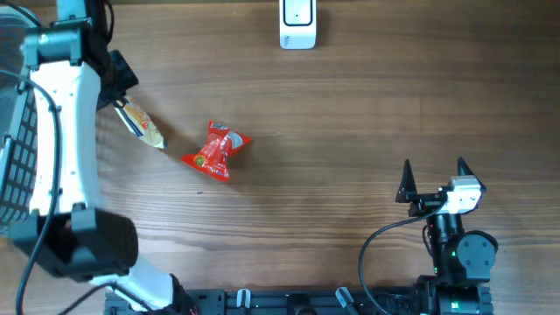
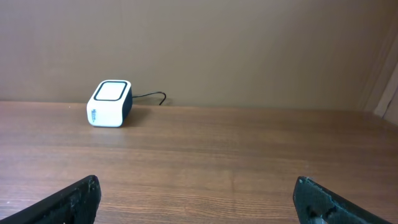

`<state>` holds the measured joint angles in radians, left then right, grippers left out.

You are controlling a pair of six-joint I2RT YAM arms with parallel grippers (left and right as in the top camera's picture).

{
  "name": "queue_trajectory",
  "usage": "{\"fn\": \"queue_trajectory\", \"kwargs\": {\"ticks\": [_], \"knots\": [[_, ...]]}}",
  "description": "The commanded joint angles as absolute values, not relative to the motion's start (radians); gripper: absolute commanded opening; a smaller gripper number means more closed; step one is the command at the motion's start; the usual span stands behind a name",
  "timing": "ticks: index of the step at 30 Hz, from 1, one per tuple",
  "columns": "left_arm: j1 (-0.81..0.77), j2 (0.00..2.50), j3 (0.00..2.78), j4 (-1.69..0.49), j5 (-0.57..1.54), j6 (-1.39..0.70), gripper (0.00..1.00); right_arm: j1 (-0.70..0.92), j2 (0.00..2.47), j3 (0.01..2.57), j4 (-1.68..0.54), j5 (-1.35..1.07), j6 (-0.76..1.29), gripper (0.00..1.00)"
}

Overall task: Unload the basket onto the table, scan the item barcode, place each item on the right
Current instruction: 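Lift the yellow package out and drop it beside the red bag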

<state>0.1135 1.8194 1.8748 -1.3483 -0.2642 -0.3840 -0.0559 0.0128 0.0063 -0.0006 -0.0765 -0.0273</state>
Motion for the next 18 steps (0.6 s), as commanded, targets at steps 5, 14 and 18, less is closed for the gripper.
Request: {"fn": "queue_trajectory", "kwargs": {"ticks": [5, 14, 18], "knots": [[0.080, 1.953, 1.877, -1.325, -0.258, -0.405, 0.34, -0.060, 0.005, 0.005, 0.001, -0.064, -0.020, 1.00], [0.041, 1.899, 1.937, -1.289, -0.142, -0.397, 0.59, -0.060, 0.005, 0.005, 0.001, -0.064, -0.020, 1.00], [0.043, 1.859, 1.963, -1.235, 0.047, -0.397, 0.59, -0.060, 0.005, 0.005, 0.001, -0.064, -0.020, 1.00]]}}
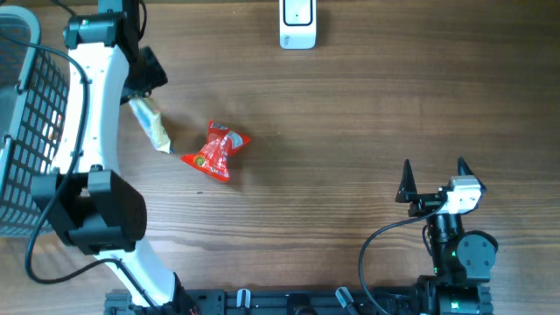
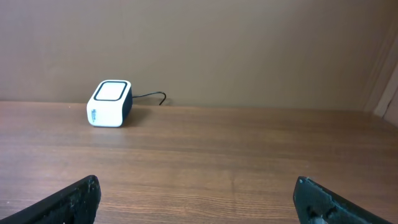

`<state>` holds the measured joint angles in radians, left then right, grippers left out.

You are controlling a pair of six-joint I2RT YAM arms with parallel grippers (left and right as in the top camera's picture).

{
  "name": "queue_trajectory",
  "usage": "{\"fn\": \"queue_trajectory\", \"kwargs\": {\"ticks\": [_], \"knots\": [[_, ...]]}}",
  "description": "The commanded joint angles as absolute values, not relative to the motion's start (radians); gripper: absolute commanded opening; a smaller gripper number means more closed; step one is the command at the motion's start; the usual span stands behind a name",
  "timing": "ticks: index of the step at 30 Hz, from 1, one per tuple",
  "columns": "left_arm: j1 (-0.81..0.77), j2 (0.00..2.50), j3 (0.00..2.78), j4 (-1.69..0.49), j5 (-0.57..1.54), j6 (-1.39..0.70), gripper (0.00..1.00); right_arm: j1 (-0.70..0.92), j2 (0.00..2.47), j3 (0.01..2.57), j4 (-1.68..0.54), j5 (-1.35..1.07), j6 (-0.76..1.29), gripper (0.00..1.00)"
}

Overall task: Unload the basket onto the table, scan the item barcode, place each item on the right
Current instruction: 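Lift the yellow package out and drop it beside the red bag, then move the left gripper back into the grey basket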

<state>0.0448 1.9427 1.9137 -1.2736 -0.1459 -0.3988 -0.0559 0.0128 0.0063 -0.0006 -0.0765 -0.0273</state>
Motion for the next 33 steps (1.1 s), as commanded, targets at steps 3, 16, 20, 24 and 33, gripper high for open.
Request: {"fn": "queue_trajectory", "kwargs": {"ticks": [3, 16, 20, 24, 33], "knots": [[0.044, 1.822, 1.963, -1.188, 0.162, -0.348, 0.59, -0.060, 0.005, 0.005, 0.001, -0.064, -0.020, 1.00], [0.201, 1.486, 1.964, -1.260, 0.129, -0.345, 1.00, -0.060, 0.005, 0.005, 0.001, -0.064, -0.020, 1.00], [0.318, 1.405, 1.964, -1.294, 0.114, -0.345, 1.00, -0.060, 0.005, 0.005, 0.001, -0.064, -0.020, 1.00], [0.400, 1.394, 1.964, -1.367, 0.114, -0.344, 1.00, -0.060, 0.005, 0.005, 0.001, -0.064, -0.020, 1.00], [0.457, 1.423, 1.964, -1.419, 0.107, -0.344, 1.00, -0.060, 0.005, 0.005, 0.001, -0.064, -0.020, 1.00]]}}
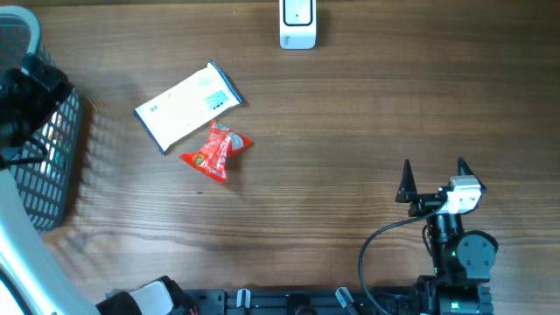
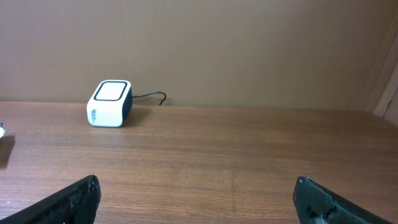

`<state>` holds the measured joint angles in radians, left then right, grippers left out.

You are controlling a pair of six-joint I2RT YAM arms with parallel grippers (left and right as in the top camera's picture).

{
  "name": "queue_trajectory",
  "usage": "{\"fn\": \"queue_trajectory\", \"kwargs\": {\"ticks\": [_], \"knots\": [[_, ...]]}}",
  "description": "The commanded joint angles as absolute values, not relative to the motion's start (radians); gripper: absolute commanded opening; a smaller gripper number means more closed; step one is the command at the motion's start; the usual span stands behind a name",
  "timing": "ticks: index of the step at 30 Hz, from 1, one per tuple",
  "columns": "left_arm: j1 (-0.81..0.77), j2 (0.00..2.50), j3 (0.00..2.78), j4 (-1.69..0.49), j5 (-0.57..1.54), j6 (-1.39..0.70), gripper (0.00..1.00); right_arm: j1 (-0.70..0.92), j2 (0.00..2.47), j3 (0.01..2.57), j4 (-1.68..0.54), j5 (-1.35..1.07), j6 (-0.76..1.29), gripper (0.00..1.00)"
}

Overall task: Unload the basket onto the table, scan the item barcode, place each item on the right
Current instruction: 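Move the left gripper back into the grey basket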

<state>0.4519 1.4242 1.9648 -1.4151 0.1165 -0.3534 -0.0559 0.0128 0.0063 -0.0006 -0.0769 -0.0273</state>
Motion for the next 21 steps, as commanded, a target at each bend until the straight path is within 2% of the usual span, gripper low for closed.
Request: {"fn": "queue_trajectory", "kwargs": {"ticks": [1, 15, 21], "knots": [[0.457, 1.423, 1.964, -1.419, 0.103, -0.345, 1.00, -0.060, 0.005, 0.005, 0.001, -0.064, -0.020, 1.00], [0.459, 1.478, 1.964, -1.348, -0.044, -0.347, 1.00, -0.060, 0.005, 0.005, 0.001, -0.064, -0.020, 1.00], [0.585, 1.592, 1.964, -1.237, -0.075, -0.406, 1.00, -0.060, 0.005, 0.005, 0.001, -0.064, -0.020, 1.00]]}}
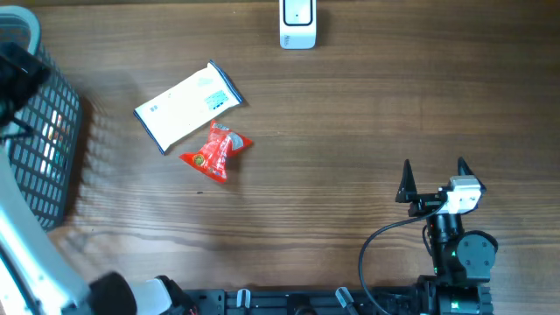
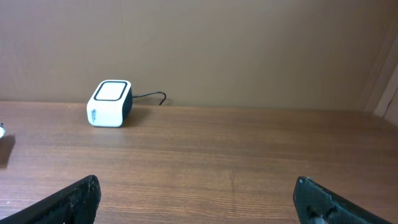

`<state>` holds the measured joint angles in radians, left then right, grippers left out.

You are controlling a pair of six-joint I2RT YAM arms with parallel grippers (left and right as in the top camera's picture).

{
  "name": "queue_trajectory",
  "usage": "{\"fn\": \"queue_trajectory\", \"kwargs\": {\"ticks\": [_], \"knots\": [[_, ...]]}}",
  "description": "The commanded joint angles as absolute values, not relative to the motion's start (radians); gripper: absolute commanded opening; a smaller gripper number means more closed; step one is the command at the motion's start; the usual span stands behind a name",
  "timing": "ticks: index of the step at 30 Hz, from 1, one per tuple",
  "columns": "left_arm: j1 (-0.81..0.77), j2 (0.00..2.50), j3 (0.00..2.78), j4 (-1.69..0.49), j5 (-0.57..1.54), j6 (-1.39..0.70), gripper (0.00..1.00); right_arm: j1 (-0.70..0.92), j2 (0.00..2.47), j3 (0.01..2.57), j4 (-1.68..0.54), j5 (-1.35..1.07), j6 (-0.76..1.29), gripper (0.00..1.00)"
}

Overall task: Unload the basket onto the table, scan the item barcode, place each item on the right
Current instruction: 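Move the left gripper back into the grey basket, then grasp the small orange box in the basket with the left gripper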

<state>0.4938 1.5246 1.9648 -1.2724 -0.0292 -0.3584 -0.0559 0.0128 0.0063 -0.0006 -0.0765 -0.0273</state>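
Observation:
A flat white packet with blue ends (image 1: 187, 105) lies on the wooden table, left of centre. A crumpled red packet (image 1: 216, 150) lies just below it, touching or nearly so. The white scanner (image 1: 297, 24) stands at the far edge and also shows in the right wrist view as a white box with a cable (image 2: 109, 103). My right gripper (image 1: 433, 175) rests open near the front right, fingers wide apart (image 2: 198, 186), holding nothing. My left arm's black end (image 1: 19, 68) hangs over the basket at the far left; its jaws are not discernible.
A dark wire basket (image 1: 48, 153) stands at the table's left edge. The left arm's white link (image 1: 26, 254) runs along the lower left corner. A brown wall rises behind the scanner.
The left arm has shifted slightly at the left edge, over the basket. Both packets, the scanner and the right gripper are where they were.
First my left gripper held a pale packet edge-on just left of the red packet. Shortly after it was still there, with the packet turned. By 0.7 s ago the white packet lay flat above the red one and the left arm was back over the basket, where it remains.

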Motion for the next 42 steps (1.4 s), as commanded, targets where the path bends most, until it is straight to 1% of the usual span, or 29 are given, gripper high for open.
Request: {"fn": "queue_trajectory", "kwargs": {"ticks": [1, 7, 9, 10, 13, 17, 18, 20, 23, 24, 25, 30, 35, 38, 42], "knots": [[0.612, 1.601, 1.964, -1.220, -0.067, -0.405, 1.00, -0.060, 0.005, 0.005, 0.001, -0.064, -0.019, 1.00], [0.768, 1.616, 1.964, -1.107, 0.064, -0.405, 1.00, -0.060, 0.005, 0.005, 0.001, -0.064, -0.020, 1.00], [0.792, 1.640, 1.964, -1.093, 0.063, -0.395, 0.92, -0.060, 0.005, 0.005, 0.001, -0.064, -0.020, 1.00], [0.799, 1.659, 1.964, -1.090, 0.063, -0.380, 0.91, -0.060, 0.005, 0.005, 0.001, -0.064, -0.020, 1.00], [0.805, 1.759, 1.964, -1.087, 0.062, -0.317, 0.93, -0.060, 0.005, 0.005, 0.001, -0.064, -0.020, 1.00], [0.808, 1.900, 1.964, -1.080, 0.064, -0.309, 1.00, -0.060, 0.005, 0.005, 0.001, -0.064, -0.020, 1.00], [0.808, 1.932, 1.964, -1.077, 0.071, -0.284, 1.00, -0.060, 0.005, 0.005, 0.001, -0.064, -0.020, 1.00], [0.808, 1.994, 1.964, -1.072, 0.090, -0.212, 1.00, -0.060, 0.005, 0.005, 0.001, -0.064, -0.020, 1.00], [0.812, 2.059, 1.964, -1.069, 0.089, -0.144, 0.94, -0.060, 0.005, 0.005, 0.001, -0.064, -0.020, 1.00], [0.812, 2.080, 1.964, -1.066, 0.089, -0.134, 0.89, -0.060, 0.005, 0.005, 0.001, -0.064, -0.020, 1.00], [0.815, 2.100, 1.964, -1.059, 0.095, -0.133, 0.88, -0.060, 0.005, 0.005, 0.001, -0.064, -0.020, 1.00], [0.823, 2.162, 1.964, -1.048, 0.202, -0.068, 0.89, -0.060, 0.005, 0.005, 0.001, -0.064, -0.020, 1.00], [0.823, 2.206, 1.963, -1.073, 0.235, 0.007, 0.88, -0.060, 0.005, 0.005, 0.001, -0.064, -0.020, 1.00], [0.823, 2.210, 1.962, -1.087, 0.324, 0.099, 0.89, -0.060, 0.005, 0.005, 0.001, -0.064, -0.020, 1.00], [0.823, 2.215, 1.961, -1.131, 0.340, 0.182, 0.88, -0.060, 0.005, 0.005, 0.001, -0.064, -0.020, 1.00]]}}
